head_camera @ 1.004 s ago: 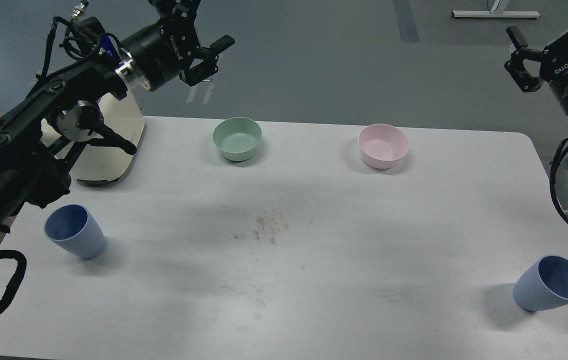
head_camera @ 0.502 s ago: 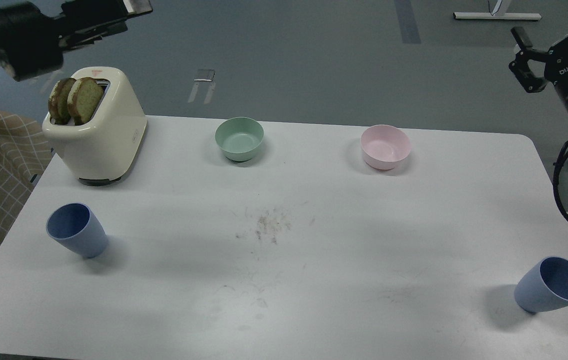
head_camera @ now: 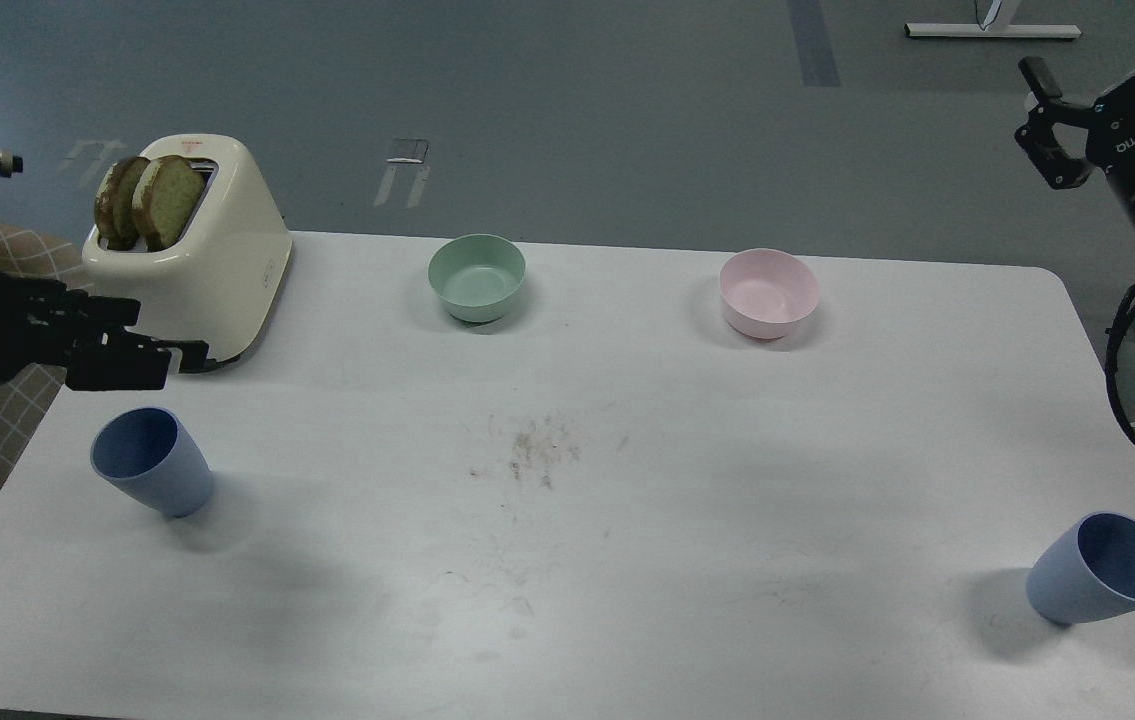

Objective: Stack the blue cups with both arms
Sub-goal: 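Lower the left gripper to the blue cup lying near the left arm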

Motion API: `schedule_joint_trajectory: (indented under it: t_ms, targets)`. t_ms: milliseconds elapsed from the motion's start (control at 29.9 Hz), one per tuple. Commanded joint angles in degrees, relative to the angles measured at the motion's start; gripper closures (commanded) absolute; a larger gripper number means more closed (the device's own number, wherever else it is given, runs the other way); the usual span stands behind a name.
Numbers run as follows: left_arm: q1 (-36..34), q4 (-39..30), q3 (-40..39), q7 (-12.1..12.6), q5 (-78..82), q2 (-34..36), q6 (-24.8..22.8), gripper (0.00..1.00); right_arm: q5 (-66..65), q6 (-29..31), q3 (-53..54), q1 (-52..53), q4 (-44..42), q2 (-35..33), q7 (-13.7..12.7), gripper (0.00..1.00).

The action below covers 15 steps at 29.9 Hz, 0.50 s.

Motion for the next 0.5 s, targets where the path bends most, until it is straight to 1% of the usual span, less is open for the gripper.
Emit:
schedule_joint_trajectory:
  t_ms: [0,167,335,469]
  targets:
    - [0.0,1.3,3.3,0.0,0.8,0.1,0.0,0.02,0.1,0.0,0.0,-0.2,0.2,0.0,0.0,0.00]
    - [0.2,6.0,5.0,0.0,0.0,-0.6,0.0,0.02,0.0,0.0,0.0,-1.0,1.6,-0.1,0.0,0.00]
    - [0.4,8.8,8.0,0.0,-0.3,-2.1,0.0,0.02,0.0,0.0,0.1,-1.6,2.1,0.0,0.2,0.00]
    - [0.5,11.6,9.4,0.0,-0.3,-3.5,0.8,0.05,0.0,0.0,0.1,-1.9,2.1,-0.1,0.2,0.00]
